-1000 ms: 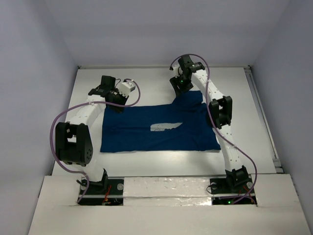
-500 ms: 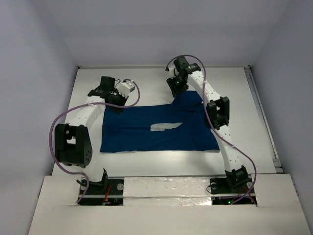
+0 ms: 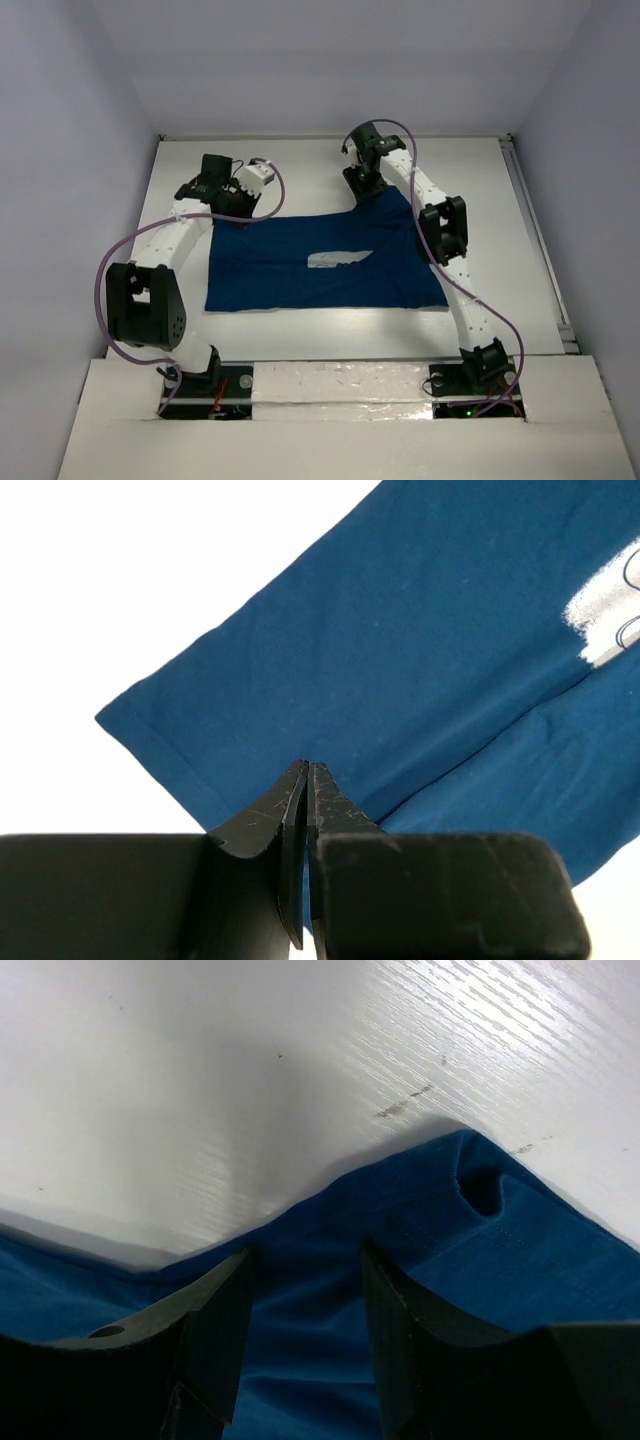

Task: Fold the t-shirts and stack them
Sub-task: Grap the side of the flattened tshirt furthest away from the robot with both arms

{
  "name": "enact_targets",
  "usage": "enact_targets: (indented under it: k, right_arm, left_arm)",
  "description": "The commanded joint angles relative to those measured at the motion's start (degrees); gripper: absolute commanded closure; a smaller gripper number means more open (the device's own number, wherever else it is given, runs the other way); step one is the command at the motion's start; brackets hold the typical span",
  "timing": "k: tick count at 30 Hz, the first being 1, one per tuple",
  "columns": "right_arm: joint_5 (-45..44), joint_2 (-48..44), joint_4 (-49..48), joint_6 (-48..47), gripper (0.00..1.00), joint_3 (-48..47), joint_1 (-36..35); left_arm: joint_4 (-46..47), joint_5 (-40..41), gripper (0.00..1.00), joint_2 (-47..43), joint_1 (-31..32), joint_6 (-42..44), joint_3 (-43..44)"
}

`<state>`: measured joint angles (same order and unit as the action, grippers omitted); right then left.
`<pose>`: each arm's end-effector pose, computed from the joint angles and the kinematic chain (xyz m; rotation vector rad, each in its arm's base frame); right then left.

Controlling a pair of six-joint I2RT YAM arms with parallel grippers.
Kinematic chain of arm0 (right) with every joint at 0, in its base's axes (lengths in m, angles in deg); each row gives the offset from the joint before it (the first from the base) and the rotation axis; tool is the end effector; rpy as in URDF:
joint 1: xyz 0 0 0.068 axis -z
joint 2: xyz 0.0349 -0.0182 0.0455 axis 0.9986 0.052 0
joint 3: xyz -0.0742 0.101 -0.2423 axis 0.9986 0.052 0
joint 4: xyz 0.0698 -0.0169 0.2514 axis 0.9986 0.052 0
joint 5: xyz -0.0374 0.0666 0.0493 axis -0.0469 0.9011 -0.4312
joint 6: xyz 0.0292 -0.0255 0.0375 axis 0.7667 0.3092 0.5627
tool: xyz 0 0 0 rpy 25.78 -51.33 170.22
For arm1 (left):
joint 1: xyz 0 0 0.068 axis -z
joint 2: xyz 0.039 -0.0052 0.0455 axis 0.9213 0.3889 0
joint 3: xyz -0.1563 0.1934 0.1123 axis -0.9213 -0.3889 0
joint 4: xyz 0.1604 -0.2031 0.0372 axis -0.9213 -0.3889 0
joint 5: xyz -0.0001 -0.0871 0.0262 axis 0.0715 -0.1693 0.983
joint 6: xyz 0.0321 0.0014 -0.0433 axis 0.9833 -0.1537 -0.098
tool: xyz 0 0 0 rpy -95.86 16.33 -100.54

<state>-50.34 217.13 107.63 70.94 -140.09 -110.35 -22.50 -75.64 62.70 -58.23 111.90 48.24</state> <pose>0.4941 0.2138 0.1775 -0.7281 2.6850 0.0995 0.3282 -0.0624 0.2714 0.9062 2.1775 -0.2017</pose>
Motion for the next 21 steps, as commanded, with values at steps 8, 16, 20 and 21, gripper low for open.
enact_targets:
  k: [8, 16, 20, 21]
  right_arm:
    - [-1.52, -1.96, -0.82, 1.89, 0.49, 1.24, 0.48]
    - [-1.52, -1.96, -0.73, 1.45, 0.71, 1.59, 0.48]
    - [-1.52, -1.96, -0.55, 1.27, 0.81, 1.42, 0.48]
    - [-1.52, -2.13, -0.64, 1.27, 0.84, 1.85, 0.48]
  left_arm:
    - [0.74, -2.28, 1.00, 0.72, -0.27, -0.14, -0.73]
    - [1.09, -2.11, 1.00, 0.98, -0.27, 0.65, -0.99]
    - [1.44, -2.10, 1.00, 1.33, -0.27, 0.83, -1.16]
    - [1.62, -2.10, 1.00, 1.51, -0.27, 0.83, -1.34]
